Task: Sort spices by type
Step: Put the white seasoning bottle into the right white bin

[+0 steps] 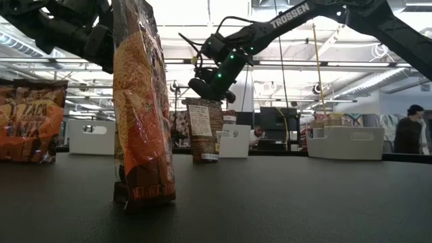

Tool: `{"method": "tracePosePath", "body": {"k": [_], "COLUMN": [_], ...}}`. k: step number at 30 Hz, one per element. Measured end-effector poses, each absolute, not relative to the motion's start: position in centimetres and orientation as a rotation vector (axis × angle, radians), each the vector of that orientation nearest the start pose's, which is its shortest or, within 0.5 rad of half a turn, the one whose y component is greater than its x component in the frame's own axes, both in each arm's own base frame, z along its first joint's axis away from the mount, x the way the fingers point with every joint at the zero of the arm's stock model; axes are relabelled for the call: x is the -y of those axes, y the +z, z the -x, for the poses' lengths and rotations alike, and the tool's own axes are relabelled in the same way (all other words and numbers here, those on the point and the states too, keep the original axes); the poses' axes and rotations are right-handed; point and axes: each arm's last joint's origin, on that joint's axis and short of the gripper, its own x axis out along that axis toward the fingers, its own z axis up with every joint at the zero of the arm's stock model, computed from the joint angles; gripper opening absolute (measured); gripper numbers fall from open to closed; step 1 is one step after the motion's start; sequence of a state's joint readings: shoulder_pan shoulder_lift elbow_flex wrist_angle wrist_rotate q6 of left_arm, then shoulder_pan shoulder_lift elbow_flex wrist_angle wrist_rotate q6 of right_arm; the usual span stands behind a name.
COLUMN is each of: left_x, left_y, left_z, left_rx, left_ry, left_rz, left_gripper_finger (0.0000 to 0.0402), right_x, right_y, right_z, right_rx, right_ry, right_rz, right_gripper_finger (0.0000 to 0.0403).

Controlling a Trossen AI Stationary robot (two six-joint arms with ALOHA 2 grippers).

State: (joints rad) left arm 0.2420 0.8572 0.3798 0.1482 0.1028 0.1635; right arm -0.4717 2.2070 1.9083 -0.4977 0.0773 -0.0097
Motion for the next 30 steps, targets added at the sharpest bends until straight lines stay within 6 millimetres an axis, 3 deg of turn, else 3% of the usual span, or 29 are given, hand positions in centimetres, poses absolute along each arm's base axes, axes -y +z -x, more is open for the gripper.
{"method": "tracePosePath", "body": {"k": [12, 19, 22, 25, 30], "left_x": [-4.1, -4.1, -4.1, -4.1, -4.1], "left_y": [21.3, 21.3, 21.3, 21.3, 21.3], "left_z": [-17.9, -17.9, -17.9, -17.9, -17.9], "left_rx": [-0.335, -0.335, -0.335, -0.335, -0.335], "left_ry": [0.111, 0.111, 0.111, 0.108, 0.106], "left_rz": [-0.105, -0.106, -0.106, -0.111, -0.106], "left_gripper_finger": [0.0338, 0.0338, 0.0338, 0.0338, 0.0338], "right_x": [23.4, 23.6, 23.3, 22.5, 19.3], "right_y": [23.0, 23.1, 24.3, 27.0, 30.7], "right_z": [-43.1, -42.7, -42.2, -41.6, -40.7], "right_rx": [-0.872, -0.888, -0.879, -0.820, -0.796], "right_ry": [-0.660, -0.660, -0.653, -0.635, -0.537], "right_rz": [-0.133, -0.132, -0.135, -0.129, -0.129], "right_gripper_finger": [0.0000, 0.0000, 0.0000, 0.0000, 0.0000]}}
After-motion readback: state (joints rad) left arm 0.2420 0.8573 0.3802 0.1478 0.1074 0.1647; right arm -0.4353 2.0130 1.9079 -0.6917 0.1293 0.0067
